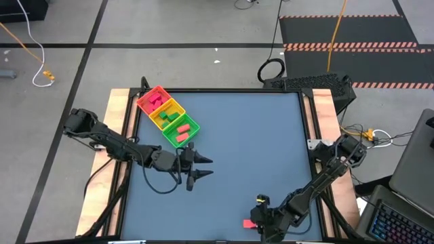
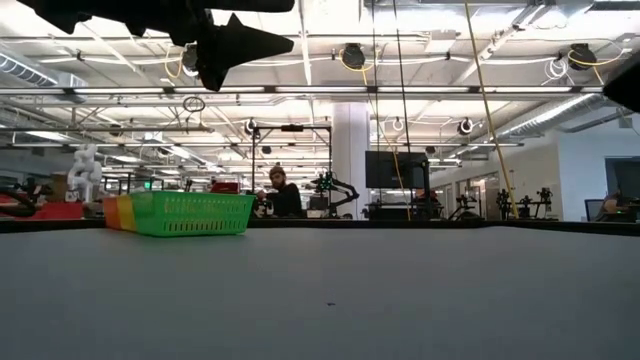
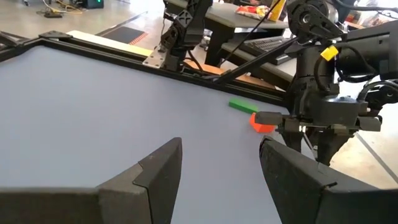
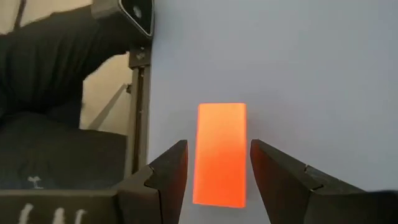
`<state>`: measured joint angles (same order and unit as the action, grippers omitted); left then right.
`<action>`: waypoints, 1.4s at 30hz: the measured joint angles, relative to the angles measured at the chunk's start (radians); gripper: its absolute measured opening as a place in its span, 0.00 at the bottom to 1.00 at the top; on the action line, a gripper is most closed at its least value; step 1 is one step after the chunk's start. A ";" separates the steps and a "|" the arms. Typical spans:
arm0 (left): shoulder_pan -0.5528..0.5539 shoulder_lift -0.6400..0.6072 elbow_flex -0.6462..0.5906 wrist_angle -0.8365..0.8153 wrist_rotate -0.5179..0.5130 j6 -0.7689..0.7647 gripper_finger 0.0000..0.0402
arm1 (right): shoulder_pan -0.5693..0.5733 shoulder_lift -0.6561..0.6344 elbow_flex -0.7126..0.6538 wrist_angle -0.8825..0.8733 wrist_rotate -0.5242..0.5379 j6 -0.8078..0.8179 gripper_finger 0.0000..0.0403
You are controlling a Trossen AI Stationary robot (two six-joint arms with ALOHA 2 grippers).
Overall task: Sort & place blocks by color
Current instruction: Put the red block into the green basket
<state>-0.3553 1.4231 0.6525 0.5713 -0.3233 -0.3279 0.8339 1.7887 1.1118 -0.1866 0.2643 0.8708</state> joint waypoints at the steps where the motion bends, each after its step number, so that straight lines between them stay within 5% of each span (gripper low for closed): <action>1: 0.000 0.000 0.000 0.000 0.000 -0.001 0.53 | 0.005 0.000 0.000 0.002 0.000 0.012 0.42; 18: 0.000 0.000 0.000 -0.021 0.000 -0.015 0.53 | 0.026 0.095 0.001 -0.004 0.035 0.068 0.42; 29: 0.000 0.000 0.000 -0.022 0.000 -0.023 0.53 | 0.020 0.096 0.000 -0.012 0.133 -0.004 0.31; 42: 0.000 0.000 0.000 -0.022 0.000 -0.017 0.53 | -0.055 0.096 -0.001 0.007 0.212 -0.202 0.31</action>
<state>-0.3550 1.4231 0.6529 0.5491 -0.3233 -0.3453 0.7792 1.8847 1.1110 -0.1794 0.4761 0.6683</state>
